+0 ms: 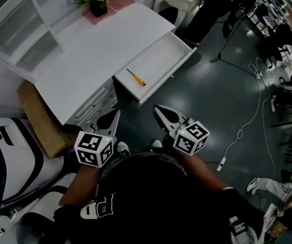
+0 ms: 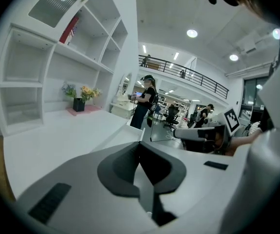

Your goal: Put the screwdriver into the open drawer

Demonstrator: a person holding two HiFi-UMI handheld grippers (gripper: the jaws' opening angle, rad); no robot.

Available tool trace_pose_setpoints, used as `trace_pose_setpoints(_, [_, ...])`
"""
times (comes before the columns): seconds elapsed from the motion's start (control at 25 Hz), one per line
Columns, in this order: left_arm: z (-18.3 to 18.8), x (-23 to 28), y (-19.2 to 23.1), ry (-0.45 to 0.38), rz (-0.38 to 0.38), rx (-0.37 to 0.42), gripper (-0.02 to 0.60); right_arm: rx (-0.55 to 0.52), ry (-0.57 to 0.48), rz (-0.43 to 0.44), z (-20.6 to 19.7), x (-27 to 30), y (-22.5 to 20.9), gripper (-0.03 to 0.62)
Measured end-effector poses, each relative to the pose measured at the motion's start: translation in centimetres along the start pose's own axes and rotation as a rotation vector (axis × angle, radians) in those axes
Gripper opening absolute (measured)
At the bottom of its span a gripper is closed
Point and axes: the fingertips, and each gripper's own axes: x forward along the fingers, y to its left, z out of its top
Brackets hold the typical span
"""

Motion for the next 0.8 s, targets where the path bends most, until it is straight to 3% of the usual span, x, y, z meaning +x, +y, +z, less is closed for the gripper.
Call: trace_pose_setpoints(0.8, [0.0,2.6,-4.9,0.001,0.079,-0.016,0.011,-0.049,0.089,0.052,0.3,-3.5,-3.9,0.008])
